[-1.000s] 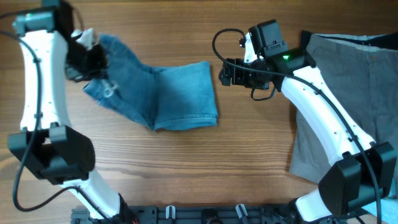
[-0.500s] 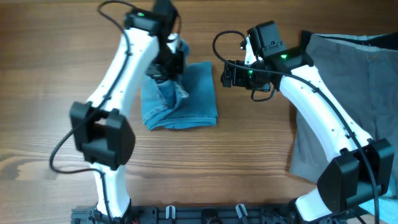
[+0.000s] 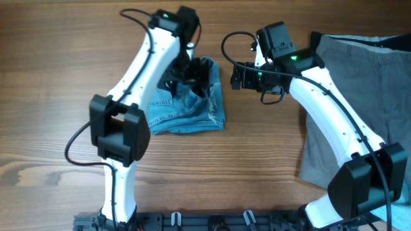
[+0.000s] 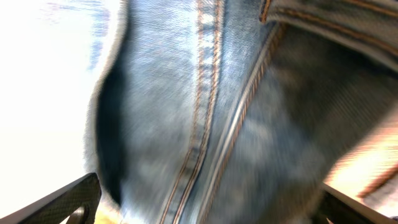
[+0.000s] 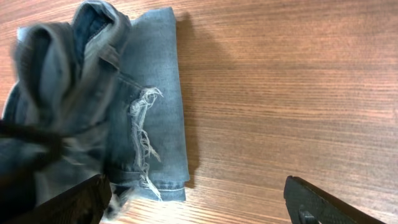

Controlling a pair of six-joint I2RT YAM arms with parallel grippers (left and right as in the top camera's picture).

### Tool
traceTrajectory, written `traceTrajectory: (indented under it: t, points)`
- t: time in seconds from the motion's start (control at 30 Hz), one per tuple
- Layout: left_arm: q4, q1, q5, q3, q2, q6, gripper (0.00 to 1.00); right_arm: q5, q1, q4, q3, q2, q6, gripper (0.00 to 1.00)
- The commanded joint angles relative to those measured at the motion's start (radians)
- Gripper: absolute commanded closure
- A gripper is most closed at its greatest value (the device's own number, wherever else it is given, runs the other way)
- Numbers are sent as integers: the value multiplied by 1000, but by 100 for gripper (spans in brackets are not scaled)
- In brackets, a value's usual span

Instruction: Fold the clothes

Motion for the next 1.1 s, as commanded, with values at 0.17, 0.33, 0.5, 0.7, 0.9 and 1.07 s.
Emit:
traceTrajectory:
  t: [0.17, 0.33, 0.5, 0.7, 0.9, 1.07]
  points:
    - [-57, 153, 35, 72, -131, -13, 3, -302, -3, 117, 10, 13, -165, 26]
    - [-48, 175, 193, 72, -131, -11, 3, -377, -3, 197, 10, 13, -124, 25]
    - [-49, 175, 182, 72, -132, 39, 47, -483, 20, 269, 10, 14, -183, 78]
    - [-60, 176, 176, 72, -180, 121, 77, -413, 111, 267, -24, 64, -193, 96]
    - [-64, 175, 66, 72, -307, 119, 64, -356, 177, 271, -62, 298, -111, 96]
    - [-113, 176, -30, 72, -339, 119, 51, -365, 157, 255, -63, 469, 107, 96]
